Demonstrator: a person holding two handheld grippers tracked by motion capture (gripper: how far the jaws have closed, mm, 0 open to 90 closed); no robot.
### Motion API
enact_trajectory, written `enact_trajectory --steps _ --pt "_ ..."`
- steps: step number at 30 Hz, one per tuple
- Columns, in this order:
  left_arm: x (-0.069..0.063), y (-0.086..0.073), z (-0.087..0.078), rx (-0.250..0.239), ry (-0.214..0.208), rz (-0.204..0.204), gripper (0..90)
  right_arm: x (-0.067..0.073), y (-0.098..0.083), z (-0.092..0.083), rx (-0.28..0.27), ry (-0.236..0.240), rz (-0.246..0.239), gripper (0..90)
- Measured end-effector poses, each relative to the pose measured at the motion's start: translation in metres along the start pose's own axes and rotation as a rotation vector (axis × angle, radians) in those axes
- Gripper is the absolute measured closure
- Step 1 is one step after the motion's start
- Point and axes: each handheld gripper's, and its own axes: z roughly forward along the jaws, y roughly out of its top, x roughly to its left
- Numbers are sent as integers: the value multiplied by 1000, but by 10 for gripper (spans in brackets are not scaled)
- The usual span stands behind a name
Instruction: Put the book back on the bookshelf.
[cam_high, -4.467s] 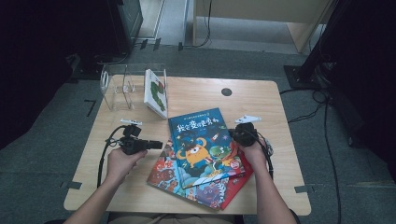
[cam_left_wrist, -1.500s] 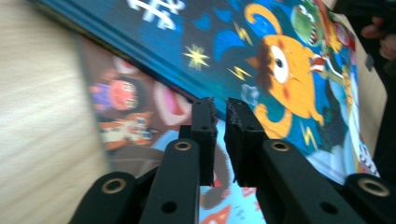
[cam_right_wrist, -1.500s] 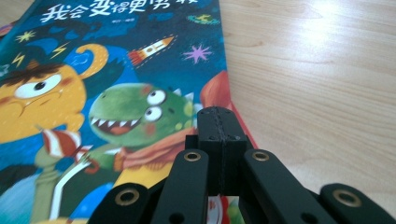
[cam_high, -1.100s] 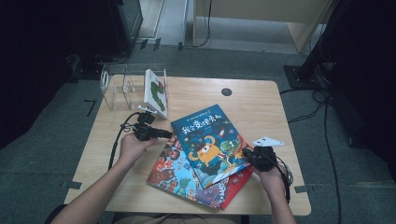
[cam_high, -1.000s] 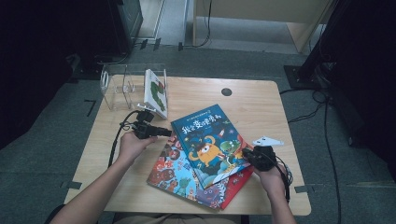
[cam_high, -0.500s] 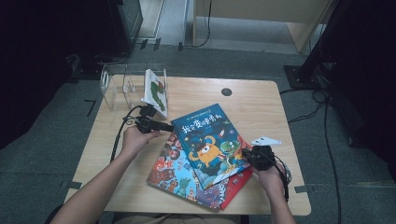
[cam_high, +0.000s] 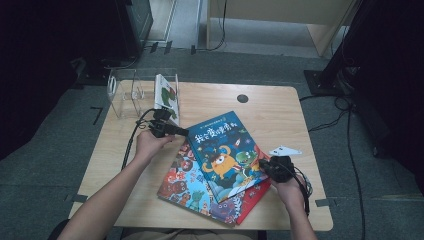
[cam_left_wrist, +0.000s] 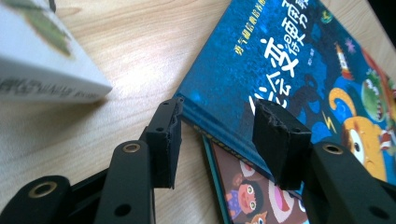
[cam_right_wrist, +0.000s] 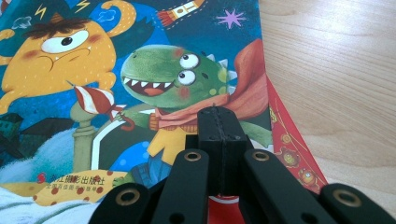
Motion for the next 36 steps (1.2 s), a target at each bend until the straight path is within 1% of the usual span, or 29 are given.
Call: enact_trajectory --steps 2,4,5,6,8,9,10,11,12,13,14,15,16,17,19,20,21,23,25,27,29,30,31,32,34,36 --pt "-2 3 1 -3 10 8 529 0 0 0 1 0 1 900" --pt "-3 6 1 -12 19 -8 564 0 0 0 0 0 0 900" --pt "-3 7 1 -13 14 -19 609 0 0 0 0 0 0 900" --pt "-2 7 0 -19 23 -20 651 0 0 0 0 0 0 900" --pt "-2 8 0 -21 41 -24 697 0 0 0 0 0 2 900" --pt "-2 8 0 -19 64 -24 708 0 0 0 0 -1 0 900" --pt "-2 8 0 -23 75 -26 742 0 0 0 0 1 0 900" --pt "-3 8 -1 -30 86 -22 774 0 0 0 -1 1 2 900" --pt "-4 8 -2 -37 110 -12 802 0 0 0 -2 2 2 900" --pt "-5 9 -2 -33 124 -4 857 0 0 0 -2 3 4 900" --pt "-6 11 -1 -29 142 4 868 0 0 0 -2 3 3 900" --pt "-7 13 0 -23 145 5 900 0 0 0 -1 3 3 900" --pt "-7 16 0 -19 161 11 900 0 0 0 -1 3 3 900" --pt "-8 18 1 -19 165 17 900 0 0 0 -2 2 4 900" --pt "-7 22 1 -28 167 9 900 0 0 0 -2 0 1 900" --pt "-6 23 2 -17 170 15 900 0 0 0 0 1 -1 900" --pt "-6 24 3 -17 178 19 900 0 0 0 -3 0 1 900" --pt "-5 25 5 -5 177 25 900 0 0 0 -2 1 2 900" --pt "-5 26 7 6 178 32 900 0 0 0 -3 4 4 900" --pt "-5 26 11 21 188 38 900 0 0 0 -2 5 8 900" --pt "-5 25 14 27 195 41 896 0 0 0 -2 6 8 900" --pt "-4 25 15 31 192 42 892 0 0 0 -3 4 4 900" --pt "-4 25 16 22 191 38 892 0 0 0 -4 4 5 900" --pt "-4 25 16 21 180 32 892 0 0 0 -2 6 10 900" --pt "-6 24 17 24 188 49 887 0 0 0 -3 5 10 900" --pt "-6 24 16 26 189 48 886 0 0 0 -5 6 12 900"
